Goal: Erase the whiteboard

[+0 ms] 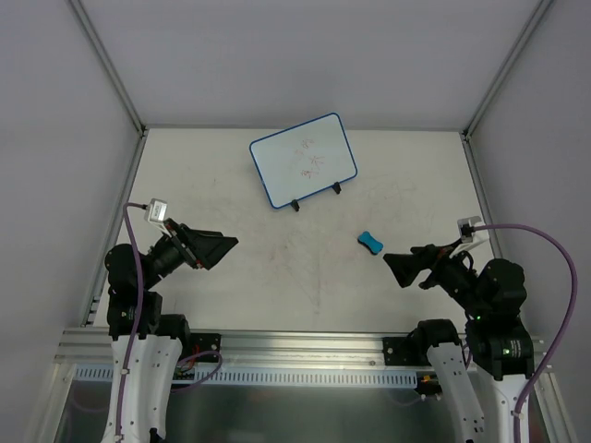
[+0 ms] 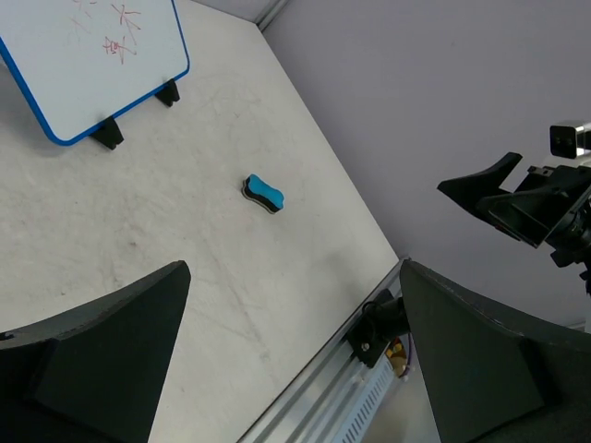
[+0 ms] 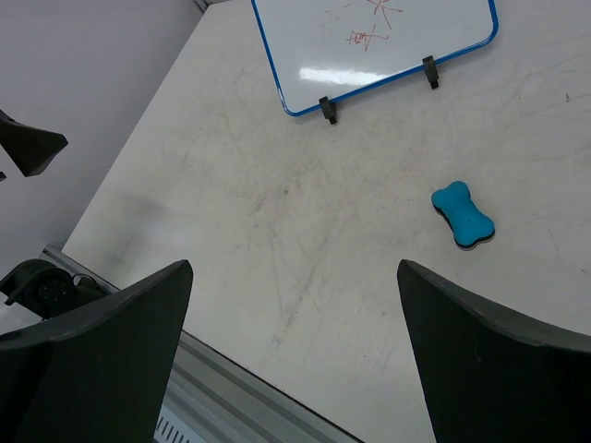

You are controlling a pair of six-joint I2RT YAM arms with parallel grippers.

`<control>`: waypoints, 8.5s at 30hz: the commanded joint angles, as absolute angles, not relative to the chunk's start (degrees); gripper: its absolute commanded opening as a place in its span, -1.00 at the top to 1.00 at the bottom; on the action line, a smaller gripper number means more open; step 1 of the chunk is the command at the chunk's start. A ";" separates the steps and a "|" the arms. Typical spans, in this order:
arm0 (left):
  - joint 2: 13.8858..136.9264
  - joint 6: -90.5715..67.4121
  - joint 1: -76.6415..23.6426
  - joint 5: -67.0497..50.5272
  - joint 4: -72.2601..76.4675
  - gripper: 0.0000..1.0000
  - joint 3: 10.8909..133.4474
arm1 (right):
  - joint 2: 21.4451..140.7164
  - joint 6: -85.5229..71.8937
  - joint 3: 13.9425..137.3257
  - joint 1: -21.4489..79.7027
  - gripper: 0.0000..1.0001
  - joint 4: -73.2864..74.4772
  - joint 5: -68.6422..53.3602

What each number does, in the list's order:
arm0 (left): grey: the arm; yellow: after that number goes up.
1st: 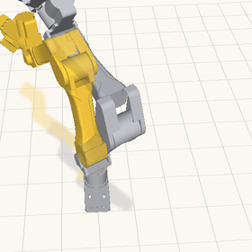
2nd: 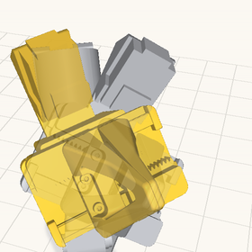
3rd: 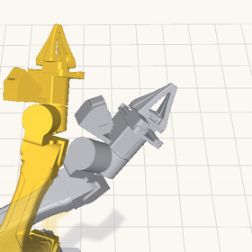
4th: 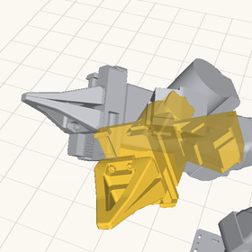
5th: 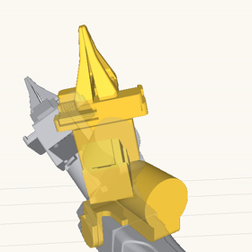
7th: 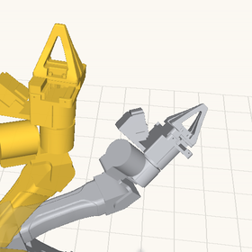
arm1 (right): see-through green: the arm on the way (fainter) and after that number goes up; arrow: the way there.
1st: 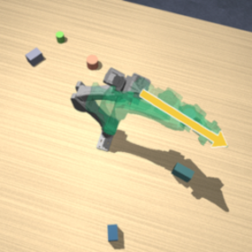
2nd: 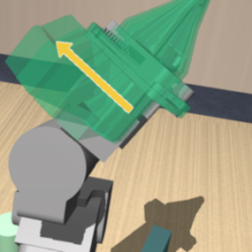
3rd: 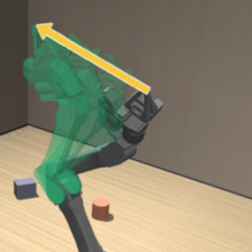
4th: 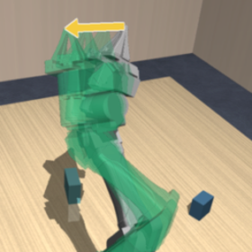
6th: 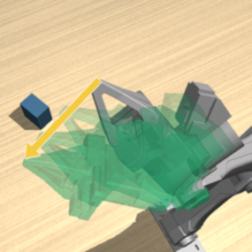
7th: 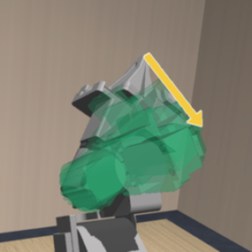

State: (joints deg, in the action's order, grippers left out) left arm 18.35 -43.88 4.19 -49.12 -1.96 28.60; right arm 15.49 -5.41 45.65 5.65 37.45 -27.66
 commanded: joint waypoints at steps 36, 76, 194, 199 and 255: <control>26.19 -31.91 4.48 -53.88 -5.45 -0.98 32.87 | 62.57 10.63 60.64 30.85 -0.98 42.37 -2.72; 18.63 -28.83 4.48 -51.33 -5.80 -0.98 29.79 | 94.75 19.51 59.33 21.45 -0.65 27.07 -5.10; 73.20 -38.94 4.39 -38.50 42.98 -0.98 48.16 | 93.42 8.17 83.83 24.96 1.00 17.84 -5.98; 83.20 -39.89 4.39 -39.28 44.99 -0.98 53.17 | 97.03 7.65 88.59 25.75 1.00 17.23 -5.54; 119.26 -47.72 -1.41 -46.66 61.78 -0.77 71.46 | 109.25 6.94 96.41 30.32 0.99 1.41 1.41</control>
State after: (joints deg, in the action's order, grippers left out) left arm 120.25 -48.51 -0.82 -44.75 55.00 71.44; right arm 111.50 7.64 96.05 29.95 4.49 2.11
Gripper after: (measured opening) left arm 0.899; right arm 0.287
